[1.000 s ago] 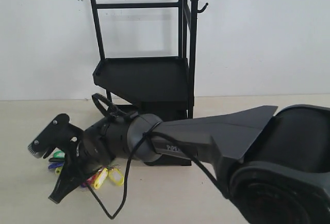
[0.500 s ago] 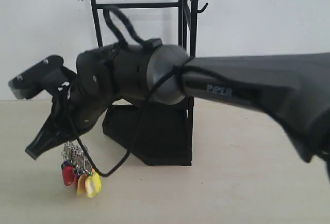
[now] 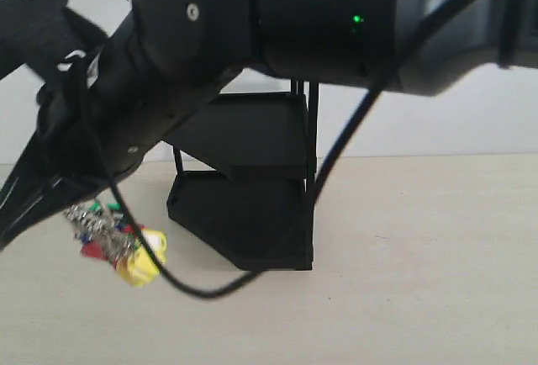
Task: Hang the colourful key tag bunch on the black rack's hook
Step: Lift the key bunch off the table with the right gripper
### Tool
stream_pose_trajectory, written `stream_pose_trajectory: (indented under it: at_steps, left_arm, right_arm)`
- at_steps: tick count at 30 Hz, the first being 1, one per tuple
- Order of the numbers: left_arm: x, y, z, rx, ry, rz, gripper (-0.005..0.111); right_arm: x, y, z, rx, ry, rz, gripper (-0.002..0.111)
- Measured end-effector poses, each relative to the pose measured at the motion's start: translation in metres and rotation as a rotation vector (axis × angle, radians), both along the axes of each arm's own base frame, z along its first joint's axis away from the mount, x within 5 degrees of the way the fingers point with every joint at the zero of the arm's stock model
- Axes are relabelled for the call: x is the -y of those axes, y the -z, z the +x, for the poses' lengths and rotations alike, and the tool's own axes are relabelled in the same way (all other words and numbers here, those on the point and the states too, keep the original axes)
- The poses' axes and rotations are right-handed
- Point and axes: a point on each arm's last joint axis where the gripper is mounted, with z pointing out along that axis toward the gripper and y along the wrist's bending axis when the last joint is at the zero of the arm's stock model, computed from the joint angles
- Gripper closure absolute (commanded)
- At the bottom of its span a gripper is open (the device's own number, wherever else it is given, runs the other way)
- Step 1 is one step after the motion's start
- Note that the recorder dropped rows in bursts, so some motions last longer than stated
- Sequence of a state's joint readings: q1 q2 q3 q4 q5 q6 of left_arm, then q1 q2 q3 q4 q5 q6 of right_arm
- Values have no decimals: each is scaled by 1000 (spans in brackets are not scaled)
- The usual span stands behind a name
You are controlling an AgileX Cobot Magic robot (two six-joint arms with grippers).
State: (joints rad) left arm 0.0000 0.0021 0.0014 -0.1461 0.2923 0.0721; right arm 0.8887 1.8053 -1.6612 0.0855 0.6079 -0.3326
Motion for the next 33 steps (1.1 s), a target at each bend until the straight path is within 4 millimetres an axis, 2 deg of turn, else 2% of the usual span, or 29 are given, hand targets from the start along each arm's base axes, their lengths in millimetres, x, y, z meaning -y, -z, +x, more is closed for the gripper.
stream_pose_trajectory:
  at_steps: [4,7,10,12,15,17,20,23,27,30,33]
  left_arm:
    - [0,0,0,0,0,0,102]
    - [0,0,0,0,0,0,102]
    - [0,0,0,0,0,0,102]
    - [0,0,0,0,0,0,102]
    - [0,0,0,0,0,0,102]
    - [0,0,0,0,0,0,102]
    - [0,0,0,0,0,0,102]
    - [0,0,0,0,0,0,102]
    - [0,0,0,0,0,0,102]
    - [0,0,0,0,0,0,102]
    - [0,0,0,0,0,0,102]
  right_arm:
    - [15,-6,-13,-51,102,73,108]
    - [26,-22,-28,23,22,29,108]
    - [33,-34,-37,10,85,66,108]
    - [35,-39,-42,32,68,55,108]
    - [34,-41,-53,51,30,8,108]
    - [33,-42,-54,33,71,33,108]
    - [35,-41,-57,67,26,-28,108]
    - [37,-41,-55,15,116,10,108]
    - [40,-38,-59,31,71,-57,108]
    - [41,-36,-57,3,132,-7,108]
    - [40,-35,-63,30,41,-36,108]
